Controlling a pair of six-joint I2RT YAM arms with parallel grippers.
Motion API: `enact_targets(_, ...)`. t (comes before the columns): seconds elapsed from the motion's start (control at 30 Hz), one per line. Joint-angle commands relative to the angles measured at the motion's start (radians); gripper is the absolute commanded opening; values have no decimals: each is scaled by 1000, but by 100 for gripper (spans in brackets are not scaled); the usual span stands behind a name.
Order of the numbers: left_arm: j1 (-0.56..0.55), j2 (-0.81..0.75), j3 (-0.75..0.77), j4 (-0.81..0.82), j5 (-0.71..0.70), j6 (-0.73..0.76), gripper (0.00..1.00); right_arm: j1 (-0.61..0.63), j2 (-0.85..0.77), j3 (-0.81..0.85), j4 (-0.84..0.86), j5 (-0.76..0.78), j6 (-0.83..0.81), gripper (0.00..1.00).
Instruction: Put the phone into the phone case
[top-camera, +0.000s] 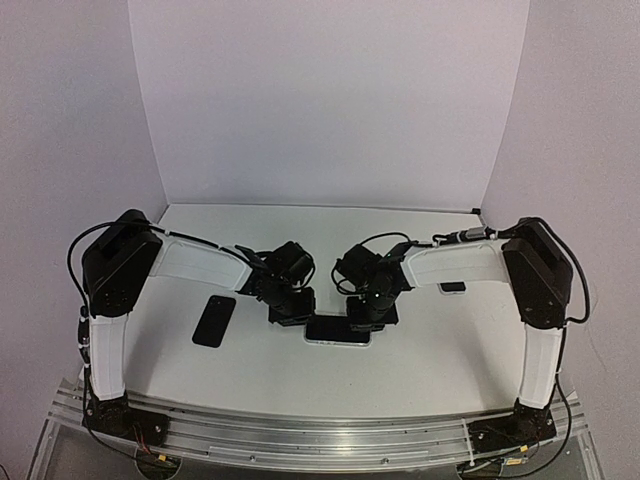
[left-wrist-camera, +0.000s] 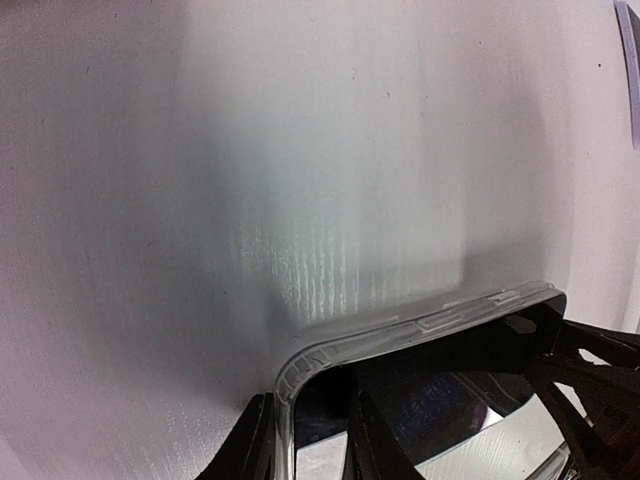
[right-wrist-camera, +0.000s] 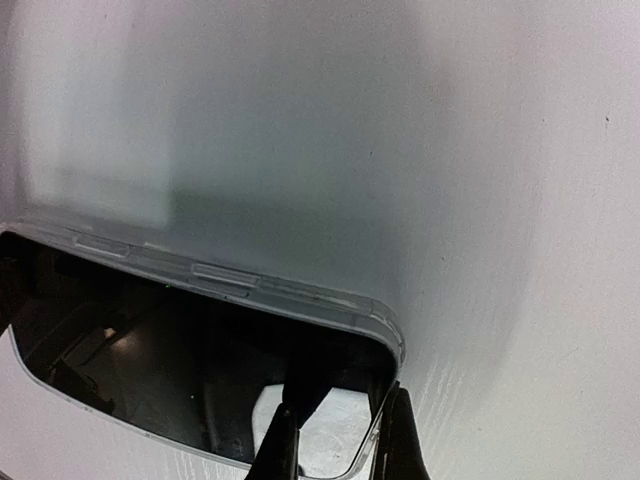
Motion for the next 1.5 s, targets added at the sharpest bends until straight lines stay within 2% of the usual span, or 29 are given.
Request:
enact_targets(0.0, -43, 106, -28, -196, 37, 8, 24, 145, 483, -210, 153, -256, -52, 0)
enact_targets(0.27, -43, 122, -33, -201, 36, 7, 24, 144, 526, -299, 255, -268, -18, 0)
enact_targets(0.43, -42, 144, -13, -230, 10, 3, 19, 127, 431, -310, 262, -241, 12, 0)
enact_targets(0.57, -43, 168, 10, -315, -61, 9, 17, 81, 356, -313, 261, -271, 53, 0)
enact_targets(0.83, -43, 201, 26, -290, -35, 44, 13, 13, 167, -281, 251, -323, 24, 6)
enact_targets(1.07, -43, 204, 101, -301, -65, 85, 15, -8, -70, -180, 151, -234, -56, 21)
enact_targets(1.2, -43, 192, 131, -329, -109, 99, 16, -23, -208, -146, 107, -175, -105, 38)
enact_targets(1.3, -43, 162, 165, -323, -111, 120, 25, -31, -276, -133, 98, -157, -200, 50)
enact_targets(1.4, -43, 114, 216, -303, -146, 129, 39, -43, -337, -137, 95, -132, -313, 63)
enact_targets(1.47, -43, 75, 263, -305, -181, 137, 51, -47, -365, -139, 93, -158, -438, 67)
